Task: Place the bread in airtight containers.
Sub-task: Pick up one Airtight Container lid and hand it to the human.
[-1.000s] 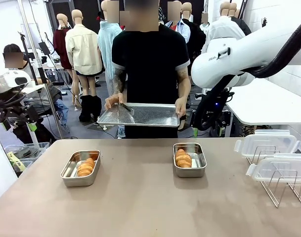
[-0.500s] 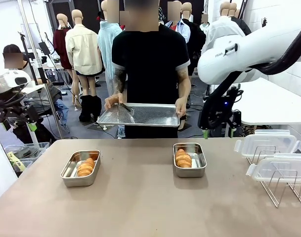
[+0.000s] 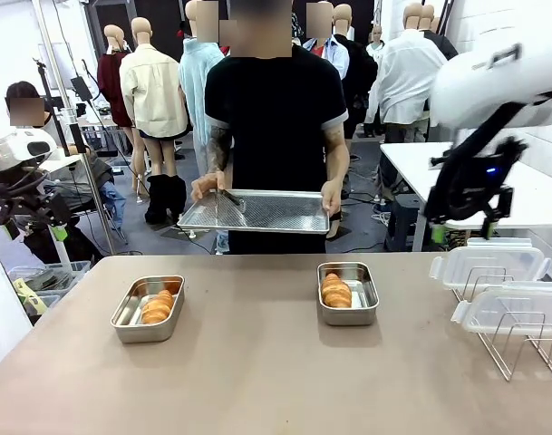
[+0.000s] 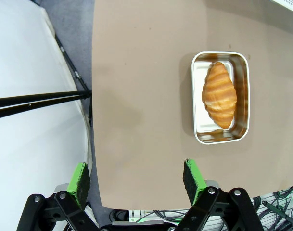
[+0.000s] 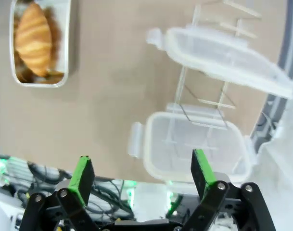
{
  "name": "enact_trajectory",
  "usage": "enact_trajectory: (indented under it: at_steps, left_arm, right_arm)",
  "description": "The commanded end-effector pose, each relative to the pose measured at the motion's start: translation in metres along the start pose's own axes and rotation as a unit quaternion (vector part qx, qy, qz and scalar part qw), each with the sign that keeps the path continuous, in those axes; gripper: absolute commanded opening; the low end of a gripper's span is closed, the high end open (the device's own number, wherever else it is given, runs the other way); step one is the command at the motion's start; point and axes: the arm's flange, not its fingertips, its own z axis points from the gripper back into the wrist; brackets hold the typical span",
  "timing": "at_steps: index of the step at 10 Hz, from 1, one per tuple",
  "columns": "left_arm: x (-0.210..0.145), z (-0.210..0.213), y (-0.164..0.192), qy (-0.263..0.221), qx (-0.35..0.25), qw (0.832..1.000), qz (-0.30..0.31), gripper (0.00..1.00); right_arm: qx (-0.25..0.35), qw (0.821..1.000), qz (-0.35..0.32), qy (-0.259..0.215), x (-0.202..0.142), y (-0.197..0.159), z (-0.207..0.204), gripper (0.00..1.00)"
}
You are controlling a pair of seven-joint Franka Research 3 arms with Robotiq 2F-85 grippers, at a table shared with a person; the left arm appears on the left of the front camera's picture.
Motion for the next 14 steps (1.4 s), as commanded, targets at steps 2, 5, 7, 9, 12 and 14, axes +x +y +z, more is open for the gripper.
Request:
enact_trajectory:
  at_steps: [2, 5, 7, 9, 12, 14]
  left_arm:
    - [0.0, 0.001, 0.001, -0.002, 0.013, 1.0, 0.007, 1.0]
    - [0.0, 0.001, 0.001, -0.002, 0.013, 1.0, 0.007, 1.0]
    - [0.0, 0.001, 0.001, -0.002, 0.013, 1.0, 0.007, 1.0]
    - [0.0, 0.001, 0.001, -0.002, 0.013, 1.0, 0.007, 1.0]
    - [0.0, 0.001, 0.001, -0.002, 0.013, 1.0, 0.007, 1.0]
    - [0.0, 0.001, 0.001, -0.002, 0.013, 1.0, 0.007, 1.0]
  right_arm:
    - [0.04, 0.998, 0.036, 0.013, -0.015, -0.028, 0.001, 1.0]
    - [0.022, 0.999, 0.025, 0.001, -0.019, -0.033, 0.012, 1.0]
    - [0.022, 0.999, 0.025, 0.001, -0.019, -0.033, 0.012, 1.0]
    - [0.022, 0.999, 0.025, 0.001, -0.019, -0.033, 0.012, 1.0]
    - [0.022, 0.999, 0.025, 0.001, -0.019, -0.033, 0.012, 1.0]
    - [0.022, 0.999, 0.025, 0.001, -0.019, -0.033, 0.012, 1.0]
